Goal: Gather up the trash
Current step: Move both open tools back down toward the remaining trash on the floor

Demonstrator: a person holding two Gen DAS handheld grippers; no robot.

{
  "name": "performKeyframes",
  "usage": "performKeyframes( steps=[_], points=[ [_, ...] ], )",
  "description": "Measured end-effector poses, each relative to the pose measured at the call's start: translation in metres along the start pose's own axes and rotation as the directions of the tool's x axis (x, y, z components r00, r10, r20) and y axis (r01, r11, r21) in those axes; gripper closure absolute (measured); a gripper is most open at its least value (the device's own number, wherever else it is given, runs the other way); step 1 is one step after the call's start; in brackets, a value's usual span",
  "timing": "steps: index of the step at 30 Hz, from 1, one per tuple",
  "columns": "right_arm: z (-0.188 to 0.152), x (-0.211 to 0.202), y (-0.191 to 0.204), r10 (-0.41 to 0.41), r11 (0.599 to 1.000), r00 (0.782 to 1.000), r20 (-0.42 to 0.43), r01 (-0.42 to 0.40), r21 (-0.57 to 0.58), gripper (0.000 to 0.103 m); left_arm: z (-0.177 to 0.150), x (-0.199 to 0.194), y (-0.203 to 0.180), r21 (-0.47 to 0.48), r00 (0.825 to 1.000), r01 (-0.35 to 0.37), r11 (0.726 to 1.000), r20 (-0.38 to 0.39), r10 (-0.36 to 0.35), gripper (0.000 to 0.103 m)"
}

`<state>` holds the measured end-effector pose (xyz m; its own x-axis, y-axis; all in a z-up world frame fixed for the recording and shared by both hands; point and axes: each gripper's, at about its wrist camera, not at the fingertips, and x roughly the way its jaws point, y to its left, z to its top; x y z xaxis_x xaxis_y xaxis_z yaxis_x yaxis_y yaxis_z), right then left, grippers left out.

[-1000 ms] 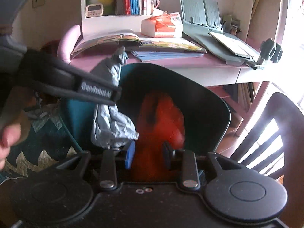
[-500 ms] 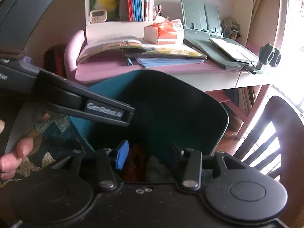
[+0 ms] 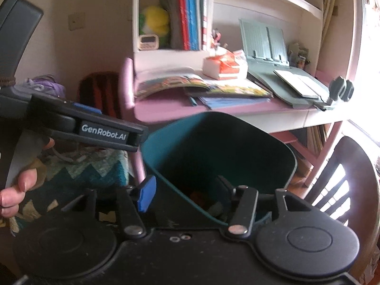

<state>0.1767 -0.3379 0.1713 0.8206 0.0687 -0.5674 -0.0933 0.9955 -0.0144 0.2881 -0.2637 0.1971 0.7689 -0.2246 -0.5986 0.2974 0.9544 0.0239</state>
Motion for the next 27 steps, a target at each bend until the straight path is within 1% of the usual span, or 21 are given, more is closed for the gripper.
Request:
performKeyframes(
  steps=[2, 4, 6, 11, 17, 21, 23, 27],
  points=[
    [0.0, -0.007, 0.011, 0.022, 1.0, 1.0, 0.009, -0.022, -0.009, 0.045, -0.007, -0.012, 0.014, -0.015, 1.0, -0.016, 1.0, 0.008, 0.016, 0.016],
    [0.0, -0.013, 0.023, 0.047, 0.999, 0.999, 0.017, -0.047, -0.019, 0.045, -0.015, -0.023, 0.03, -0.035, 0.999, -0.031, 0.999, 0.016, 0.031, 0.008],
    [0.0, -0.016, 0.036, 0.072, 0.997, 0.997, 0.02, -0.071, -0.03, 0.044, -0.025, -0.035, 0.047, -0.058, 0.999, -0.038, 0.998, 0.031, 0.039, 0.003],
    [-0.003, -0.018, 0.071, 0.147, 0.988, 0.989, 0.017, -0.146, -0.053, 0.043, -0.051, -0.057, 0.09, -0.103, 0.997, -0.07, 0.992, 0.031, 0.074, 0.003],
    [-0.014, -0.002, 0.126, 0.248, 0.965, 0.969, -0.007, -0.248, -0.09, 0.043, -0.096, -0.075, 0.14, -0.134, 0.993, -0.115, 0.984, 0.007, 0.117, 0.002],
    [-0.028, 0.018, 0.168, 0.328, 0.94, 0.944, -0.047, -0.331, -0.086, 0.043, -0.135, -0.085, 0.176, -0.175, 0.992, -0.127, 0.976, -0.018, 0.126, 0.002],
    [-0.036, 0.032, 0.188, 0.369, 0.924, 0.927, -0.068, -0.374, -0.084, 0.042, -0.157, -0.086, 0.196, -0.209, 0.989, -0.146, 0.967, -0.043, 0.14, 0.002],
    [-0.056, 0.057, 0.225, 0.429, 0.896, 0.899, -0.085, -0.436, -0.088, 0.041, -0.202, -0.083, 0.234, -0.267, 0.985, -0.165, 0.95, -0.088, 0.147, 0.002]
  ],
)
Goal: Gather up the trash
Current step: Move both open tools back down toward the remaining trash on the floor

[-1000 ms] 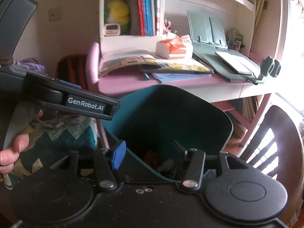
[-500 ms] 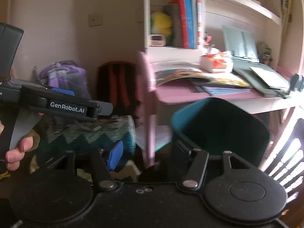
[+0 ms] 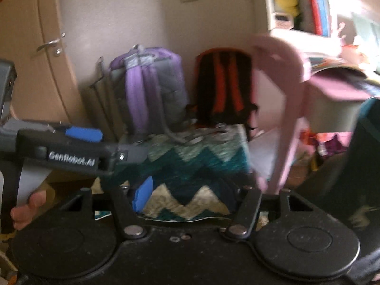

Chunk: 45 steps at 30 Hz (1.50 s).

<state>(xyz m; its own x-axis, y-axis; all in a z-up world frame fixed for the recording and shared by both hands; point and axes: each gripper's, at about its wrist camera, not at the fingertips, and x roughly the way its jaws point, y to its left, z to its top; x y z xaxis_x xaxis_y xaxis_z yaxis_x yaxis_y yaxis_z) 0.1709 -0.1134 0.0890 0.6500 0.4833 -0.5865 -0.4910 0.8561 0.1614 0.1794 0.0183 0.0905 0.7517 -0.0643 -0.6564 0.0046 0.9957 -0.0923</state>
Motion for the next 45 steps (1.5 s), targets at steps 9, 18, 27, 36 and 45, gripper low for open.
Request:
performKeyframes(
  steps=[9, 18, 27, 36, 45],
  points=[
    [-0.056, 0.096, 0.038, 0.094, 0.993, 0.992, -0.084, -0.099, -0.058, 0.037, -0.078, 0.049, 0.091, -0.1, 0.999, -0.045, 0.994, -0.013, 0.044, 0.0],
    [-0.13, 0.213, 0.023, 0.046, 0.999, 0.959, -0.281, -0.037, 0.037, 0.033, -0.146, 0.152, 0.145, -0.236, 0.977, -0.158, 0.959, -0.178, 0.117, 0.0],
    [-0.214, 0.334, -0.008, 0.008, 0.992, 0.886, -0.463, 0.052, 0.116, 0.033, -0.222, 0.273, 0.176, -0.359, 0.889, -0.321, 0.877, -0.434, 0.148, 0.0],
    [-0.3, 0.433, -0.035, -0.062, 0.982, 0.72, -0.691, 0.167, 0.086, 0.033, -0.31, 0.388, 0.21, -0.377, 0.738, -0.459, 0.804, -0.666, 0.109, 0.0],
    [-0.367, 0.486, -0.055, 0.003, 0.952, 0.573, -0.82, 0.248, 0.177, 0.033, -0.361, 0.461, 0.232, -0.457, 0.66, -0.529, 0.715, -0.751, 0.009, 0.0]
  ],
)
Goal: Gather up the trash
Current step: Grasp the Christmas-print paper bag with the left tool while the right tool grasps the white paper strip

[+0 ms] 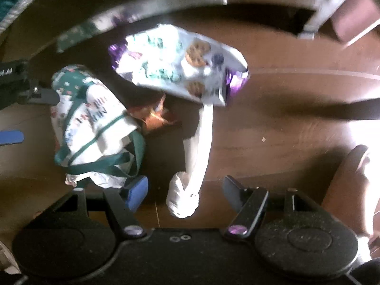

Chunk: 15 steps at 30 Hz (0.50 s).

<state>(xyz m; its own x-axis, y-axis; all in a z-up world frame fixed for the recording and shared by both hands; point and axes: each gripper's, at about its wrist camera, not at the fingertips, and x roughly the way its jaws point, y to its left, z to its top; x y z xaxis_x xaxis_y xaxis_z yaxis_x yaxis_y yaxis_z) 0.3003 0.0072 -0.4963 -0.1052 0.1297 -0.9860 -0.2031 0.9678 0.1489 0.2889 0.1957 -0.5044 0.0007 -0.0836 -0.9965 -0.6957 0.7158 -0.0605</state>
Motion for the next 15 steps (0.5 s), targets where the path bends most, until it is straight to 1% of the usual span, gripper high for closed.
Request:
performKeyframes(
  steps=[3, 5, 9, 11, 13, 15],
  points=[
    [0.001, 0.012, -0.005, 0.015, 0.999, 1.0, -0.013, -0.014, 0.035, 0.033, 0.004, 0.021, -0.002, -0.01, 0.999, -0.002, 1.0, -0.035, 0.001, 0.0],
    [0.002, 0.018, -0.008, 0.006, 0.999, 1.0, -0.012, -0.005, 0.048, 0.033, 0.006, 0.034, -0.004, -0.012, 0.999, -0.009, 1.0, -0.052, 0.008, 0.001],
    [0.004, 0.029, -0.013, -0.001, 0.998, 1.0, -0.007, 0.002, 0.067, 0.035, 0.008, 0.05, -0.005, -0.031, 0.997, 0.0, 1.0, -0.074, -0.002, 0.001],
    [0.006, 0.034, -0.015, -0.005, 0.997, 1.0, -0.012, 0.005, 0.079, 0.036, 0.009, 0.054, -0.007, -0.024, 0.997, -0.002, 1.0, -0.078, 0.0, 0.002],
    [0.005, 0.037, -0.017, -0.004, 0.996, 1.0, -0.012, 0.005, 0.093, 0.036, 0.009, 0.057, -0.008, -0.016, 0.997, -0.006, 1.0, -0.077, 0.005, 0.007],
    [0.005, 0.039, -0.018, -0.009, 0.996, 1.0, -0.004, 0.01, 0.085, 0.036, 0.009, 0.058, -0.008, -0.017, 0.997, -0.016, 1.0, -0.078, 0.014, 0.01]
  ],
)
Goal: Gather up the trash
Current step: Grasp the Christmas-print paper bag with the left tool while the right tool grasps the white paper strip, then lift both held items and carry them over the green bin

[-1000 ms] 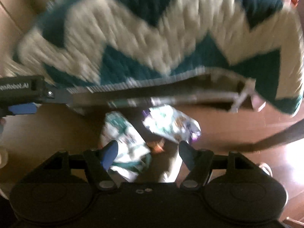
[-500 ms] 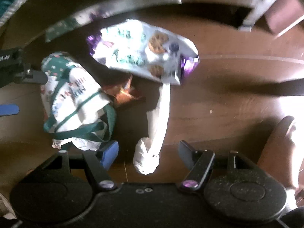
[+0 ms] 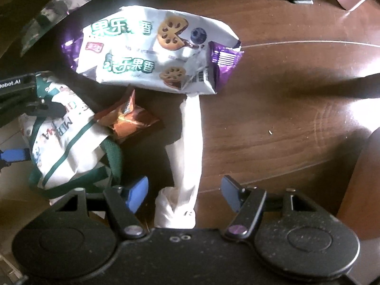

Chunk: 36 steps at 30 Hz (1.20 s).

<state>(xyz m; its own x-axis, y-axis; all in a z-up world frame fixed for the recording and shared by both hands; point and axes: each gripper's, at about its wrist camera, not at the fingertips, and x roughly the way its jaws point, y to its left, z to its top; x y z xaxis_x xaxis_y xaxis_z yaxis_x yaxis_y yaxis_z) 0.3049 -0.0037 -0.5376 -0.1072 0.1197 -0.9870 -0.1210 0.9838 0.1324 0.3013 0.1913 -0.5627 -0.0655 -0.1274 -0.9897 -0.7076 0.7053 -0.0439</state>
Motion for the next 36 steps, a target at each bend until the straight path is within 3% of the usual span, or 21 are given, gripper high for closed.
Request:
performKeyframes(
  steps=[3, 4, 5, 6, 9, 11, 13, 15, 19, 27, 36],
  points=[
    [-0.002, 0.004, 0.001, 0.008, 1.0, 1.0, -0.004, -0.008, -0.023, 0.038, 0.0, 0.001, 0.0, -0.006, 1.0, -0.007, 1.0, 0.006, 0.007, 0.019],
    [-0.002, 0.007, 0.001, 0.007, 1.0, 1.0, -0.001, -0.007, -0.031, 0.044, 0.0, 0.0, 0.0, -0.005, 1.0, -0.011, 1.0, 0.007, 0.011, 0.023],
    [-0.001, 0.008, 0.002, 0.007, 0.999, 1.0, -0.005, -0.007, -0.034, 0.07, 0.001, -0.001, 0.001, -0.006, 1.0, -0.015, 1.0, 0.008, 0.015, 0.025],
    [0.001, 0.011, 0.001, 0.003, 1.0, 1.0, -0.021, -0.003, -0.03, 0.083, 0.001, -0.002, 0.002, -0.011, 1.0, -0.019, 1.0, 0.008, 0.019, 0.029],
    [0.005, 0.014, -0.002, -0.002, 1.0, 0.999, -0.034, 0.001, -0.025, 0.086, 0.001, -0.008, 0.004, -0.028, 1.0, -0.016, 0.999, 0.022, 0.017, 0.043],
    [0.004, 0.015, -0.001, -0.019, 0.999, 0.999, -0.035, 0.018, -0.041, 0.095, -0.001, -0.011, 0.006, -0.032, 0.999, -0.014, 0.999, 0.032, 0.015, 0.056],
    [0.002, 0.015, 0.002, -0.033, 0.998, 0.999, -0.036, 0.031, -0.054, 0.097, -0.004, -0.015, 0.007, -0.025, 0.999, -0.02, 0.999, 0.041, 0.021, 0.071],
    [0.001, 0.012, 0.005, -0.035, 0.997, 0.999, -0.03, 0.033, -0.07, 0.098, -0.005, -0.021, 0.007, -0.015, 0.999, -0.011, 1.0, 0.052, 0.012, 0.08],
    [0.003, -0.003, 0.009, -0.032, 0.997, 0.999, -0.015, 0.031, -0.075, 0.099, -0.01, -0.037, 0.005, -0.013, 0.997, 0.025, 1.0, 0.072, -0.024, 0.089],
    [0.0, -0.06, 0.019, -0.02, 0.995, 0.999, 0.049, 0.024, -0.093, 0.1, -0.032, -0.098, 0.011, 0.044, 0.992, 0.053, 0.998, 0.115, -0.058, 0.093],
    [-0.019, -0.156, 0.028, 0.031, 0.994, 0.985, 0.171, -0.012, -0.111, 0.1, -0.075, -0.194, 0.02, 0.117, 0.977, 0.049, 0.992, 0.2, -0.072, 0.095]
  ],
)
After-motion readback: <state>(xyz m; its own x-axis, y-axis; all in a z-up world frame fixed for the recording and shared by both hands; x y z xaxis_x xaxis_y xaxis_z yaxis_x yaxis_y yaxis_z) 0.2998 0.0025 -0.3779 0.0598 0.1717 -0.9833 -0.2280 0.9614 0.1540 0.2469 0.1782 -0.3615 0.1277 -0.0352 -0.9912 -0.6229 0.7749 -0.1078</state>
